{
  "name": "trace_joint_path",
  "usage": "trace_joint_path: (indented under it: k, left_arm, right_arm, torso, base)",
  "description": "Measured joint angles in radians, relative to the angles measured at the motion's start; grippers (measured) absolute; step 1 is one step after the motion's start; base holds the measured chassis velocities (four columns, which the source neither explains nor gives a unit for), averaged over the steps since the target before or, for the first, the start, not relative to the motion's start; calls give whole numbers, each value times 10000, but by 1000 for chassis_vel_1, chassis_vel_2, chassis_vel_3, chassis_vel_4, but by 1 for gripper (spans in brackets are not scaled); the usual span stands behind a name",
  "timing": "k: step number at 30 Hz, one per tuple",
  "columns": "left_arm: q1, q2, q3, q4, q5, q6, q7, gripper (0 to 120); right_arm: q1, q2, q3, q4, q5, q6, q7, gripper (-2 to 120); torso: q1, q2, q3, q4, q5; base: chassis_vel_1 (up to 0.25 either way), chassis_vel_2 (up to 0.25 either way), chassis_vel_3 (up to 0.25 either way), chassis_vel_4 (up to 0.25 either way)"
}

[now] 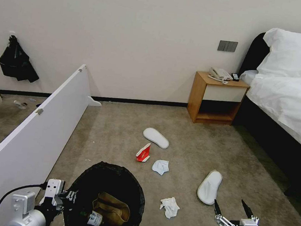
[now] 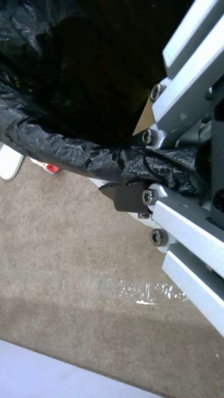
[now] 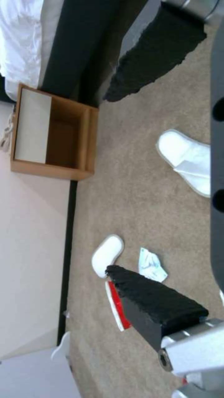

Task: Pick up the trash bin, then pick up the garbage from the floor and place it into the trash bin.

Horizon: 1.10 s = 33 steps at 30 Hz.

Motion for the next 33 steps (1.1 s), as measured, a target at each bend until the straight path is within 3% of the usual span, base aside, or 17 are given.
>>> trace_joint_path:
  k: [24, 30, 32, 33]
  left_arm:
    - [20, -31, -112, 40, 62, 9, -18, 3]
    - [85, -35, -290, 63, 104, 9, -23, 3]
    - [128, -41, -457, 59, 223, 0, -44, 3]
    - [128, -41, -457, 59, 223, 0, -44, 3]
  right_arm:
    - [318, -156, -71, -418, -337, 315, -138, 100]
    - [987, -624, -261, -824, -155, -185, -54, 100]
    - [1613, -1251, -372, -1047, 594, -1139, -373, 100]
    - [1613, -1251, -372, -1047, 594, -1139, -373, 100]
  torso:
    - [1, 0, 3, 1, 0]
    - [0, 0, 1, -2, 0]
    - [0, 0, 2, -2, 3]
    - [0, 0, 2, -2, 3]
  base:
    - [-55, 57, 56, -61]
    - [0, 0, 0, 0]
    - [0, 0, 0, 0]
    - [0, 0, 0, 0]
